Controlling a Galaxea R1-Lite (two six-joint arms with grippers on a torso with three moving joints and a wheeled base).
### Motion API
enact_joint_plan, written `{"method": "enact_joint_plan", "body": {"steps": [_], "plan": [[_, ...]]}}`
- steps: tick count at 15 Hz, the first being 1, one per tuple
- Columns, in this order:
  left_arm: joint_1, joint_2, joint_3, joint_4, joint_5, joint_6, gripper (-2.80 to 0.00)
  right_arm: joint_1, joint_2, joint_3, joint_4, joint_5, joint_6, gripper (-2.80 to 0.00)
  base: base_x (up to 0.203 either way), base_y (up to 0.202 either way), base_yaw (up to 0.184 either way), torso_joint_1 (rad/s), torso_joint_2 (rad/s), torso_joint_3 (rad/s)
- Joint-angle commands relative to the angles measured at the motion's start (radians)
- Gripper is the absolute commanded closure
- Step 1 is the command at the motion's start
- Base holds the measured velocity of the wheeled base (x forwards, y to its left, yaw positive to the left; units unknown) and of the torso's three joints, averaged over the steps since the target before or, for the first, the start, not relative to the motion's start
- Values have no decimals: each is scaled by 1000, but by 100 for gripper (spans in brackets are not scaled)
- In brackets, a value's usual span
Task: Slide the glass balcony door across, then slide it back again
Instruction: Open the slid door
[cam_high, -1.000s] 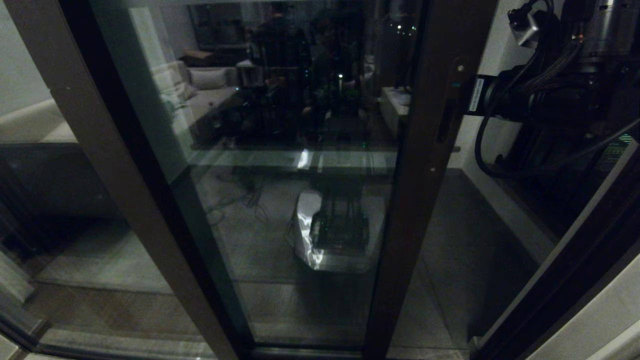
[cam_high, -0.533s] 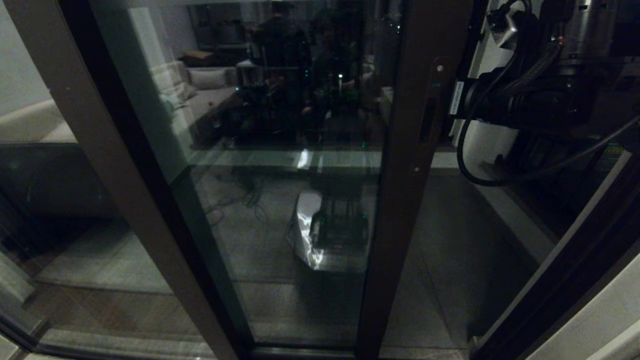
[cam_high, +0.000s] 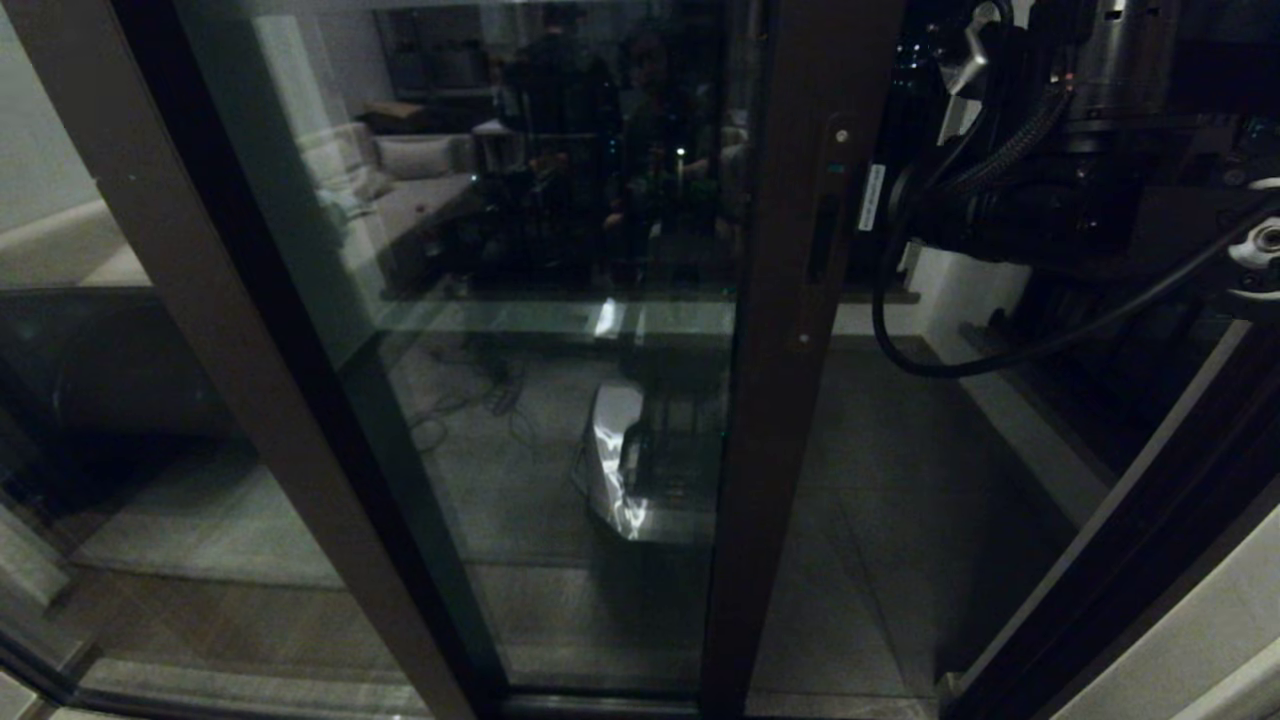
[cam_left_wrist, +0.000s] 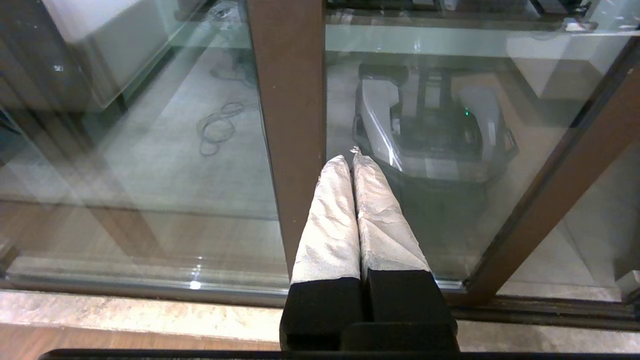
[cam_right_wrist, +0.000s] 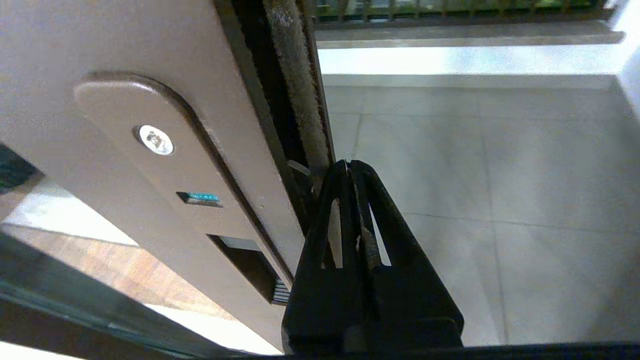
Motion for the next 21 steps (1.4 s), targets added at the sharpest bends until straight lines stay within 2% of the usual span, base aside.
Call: {"method": "enact_joint_plan", "body": {"steps": [1, 5, 13, 17, 21], "plan": [[0, 0, 2, 0, 0, -1, 0, 14, 10, 0, 0, 1, 1, 0, 0, 0, 0, 0, 0, 0], [0, 0, 2, 0, 0, -1, 0, 53, 19, -3, 0, -1, 1, 0, 0, 0, 0, 0, 0, 0], [0, 0, 2, 0, 0, -1, 0, 114, 21, -11, -4, -60, 8, 0, 0, 0, 0, 0, 0, 0], [0, 0, 2, 0, 0, -1, 0, 114, -148, 135, 3, -55, 19, 0, 0, 0, 0, 0, 0, 0], [0, 0, 2, 0, 0, -1, 0, 120, -452, 337, 69, -54, 19, 0, 0, 0, 0, 0, 0, 0]]}}
